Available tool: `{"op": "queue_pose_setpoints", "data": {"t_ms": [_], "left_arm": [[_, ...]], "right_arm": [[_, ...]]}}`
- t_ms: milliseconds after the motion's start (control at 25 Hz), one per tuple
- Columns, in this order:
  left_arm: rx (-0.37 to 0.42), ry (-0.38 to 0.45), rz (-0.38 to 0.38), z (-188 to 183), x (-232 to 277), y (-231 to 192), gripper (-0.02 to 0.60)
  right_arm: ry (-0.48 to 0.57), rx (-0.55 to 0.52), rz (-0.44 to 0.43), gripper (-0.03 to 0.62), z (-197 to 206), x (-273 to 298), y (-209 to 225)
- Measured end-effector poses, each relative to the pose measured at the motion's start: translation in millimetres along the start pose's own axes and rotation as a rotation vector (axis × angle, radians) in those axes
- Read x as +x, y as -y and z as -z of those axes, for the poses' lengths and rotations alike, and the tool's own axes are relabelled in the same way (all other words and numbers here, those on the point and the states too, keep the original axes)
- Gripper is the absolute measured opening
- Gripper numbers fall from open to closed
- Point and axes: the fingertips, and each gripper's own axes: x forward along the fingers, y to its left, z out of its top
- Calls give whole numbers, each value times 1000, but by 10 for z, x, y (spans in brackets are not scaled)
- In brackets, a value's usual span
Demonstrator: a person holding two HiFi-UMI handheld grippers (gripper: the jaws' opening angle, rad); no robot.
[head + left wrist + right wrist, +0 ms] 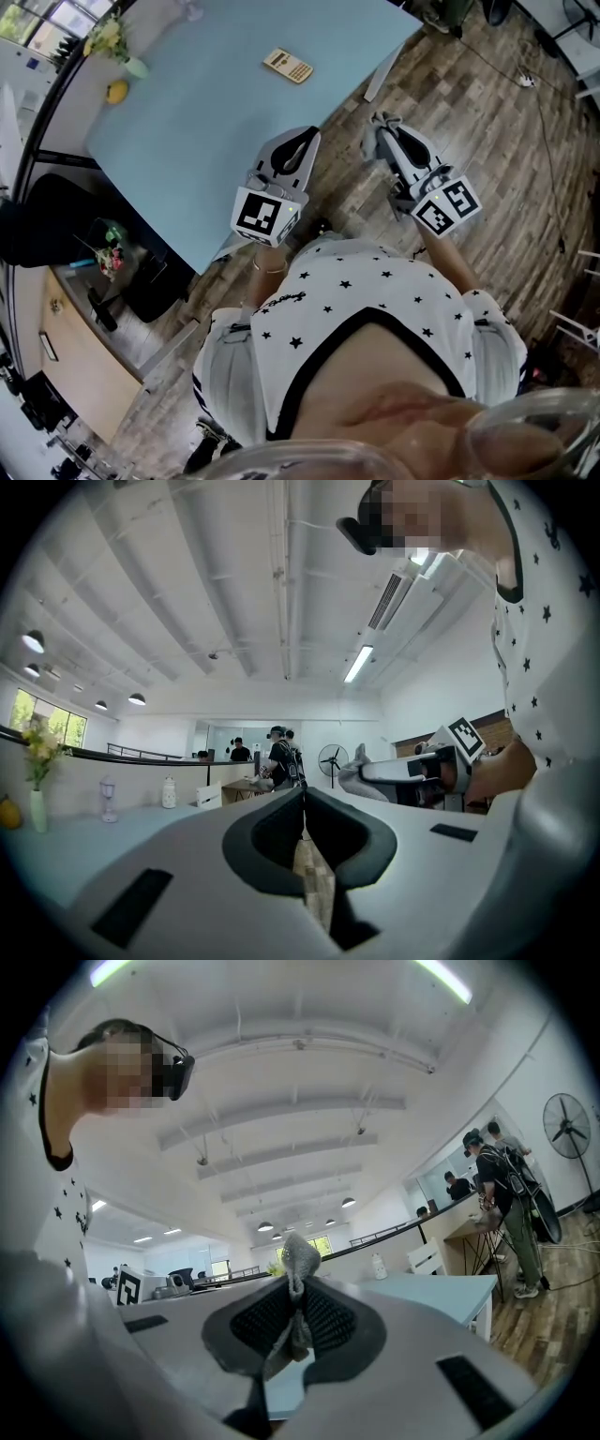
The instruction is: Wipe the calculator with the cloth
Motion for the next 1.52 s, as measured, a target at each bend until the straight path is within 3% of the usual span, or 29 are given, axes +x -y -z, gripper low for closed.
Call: {"op": "queue_pose_setpoints", "data": {"t_ms": [440, 760, 1040, 1520], "left_arm": [[-39, -20, -24, 128, 61, -266, 29], [-7, -41, -243, 132, -54, -823, 29], [-39, -43, -402, 174, 141, -1311, 29], [-42, -85, -555, 218, 575, -1778, 29]], "right_arm": [[-39, 22, -57, 38, 127, 394, 104], [-62, 41, -241, 38, 165, 1094, 232], [-101, 56, -402, 38, 164, 1771, 489], [-156, 111, -534, 38, 185, 2459, 994]]}}
